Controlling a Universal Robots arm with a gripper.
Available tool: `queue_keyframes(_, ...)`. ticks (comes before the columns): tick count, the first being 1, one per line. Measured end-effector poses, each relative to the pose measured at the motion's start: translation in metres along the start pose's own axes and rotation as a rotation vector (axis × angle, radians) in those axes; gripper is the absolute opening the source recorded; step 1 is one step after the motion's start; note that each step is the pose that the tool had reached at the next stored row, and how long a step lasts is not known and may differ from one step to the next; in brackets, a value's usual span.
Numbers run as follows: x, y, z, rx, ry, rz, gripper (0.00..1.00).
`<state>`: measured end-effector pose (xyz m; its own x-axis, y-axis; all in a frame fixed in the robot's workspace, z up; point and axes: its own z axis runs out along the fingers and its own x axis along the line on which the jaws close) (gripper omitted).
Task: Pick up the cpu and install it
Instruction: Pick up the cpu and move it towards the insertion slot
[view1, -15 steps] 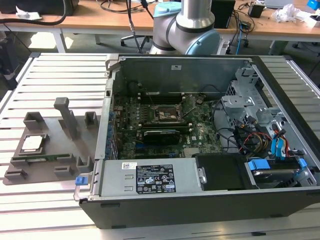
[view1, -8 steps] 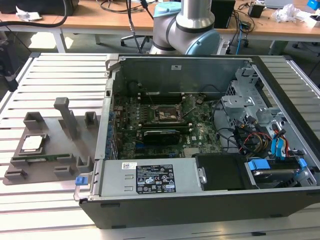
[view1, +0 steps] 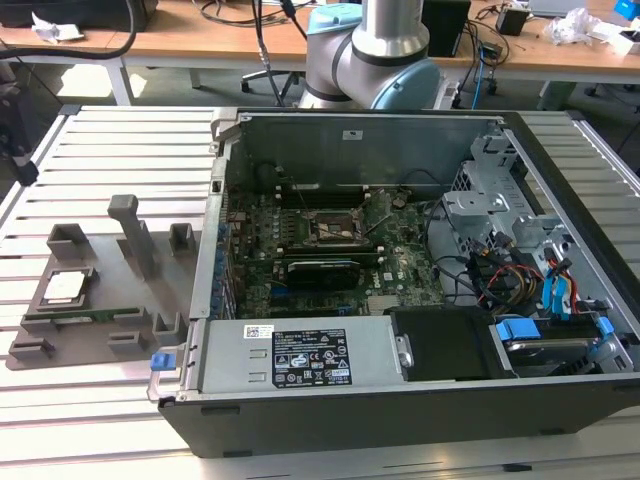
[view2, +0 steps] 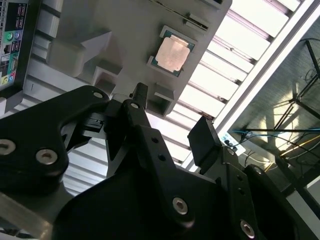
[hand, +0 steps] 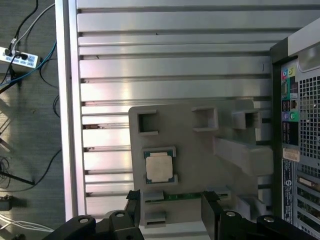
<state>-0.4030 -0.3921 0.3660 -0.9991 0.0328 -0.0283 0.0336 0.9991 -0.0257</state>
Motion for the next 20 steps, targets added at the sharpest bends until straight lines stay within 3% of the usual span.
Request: queue_keyframes(20,0.0004,0.0003,0.0139,0.0000,0.0000,0.000,0.60)
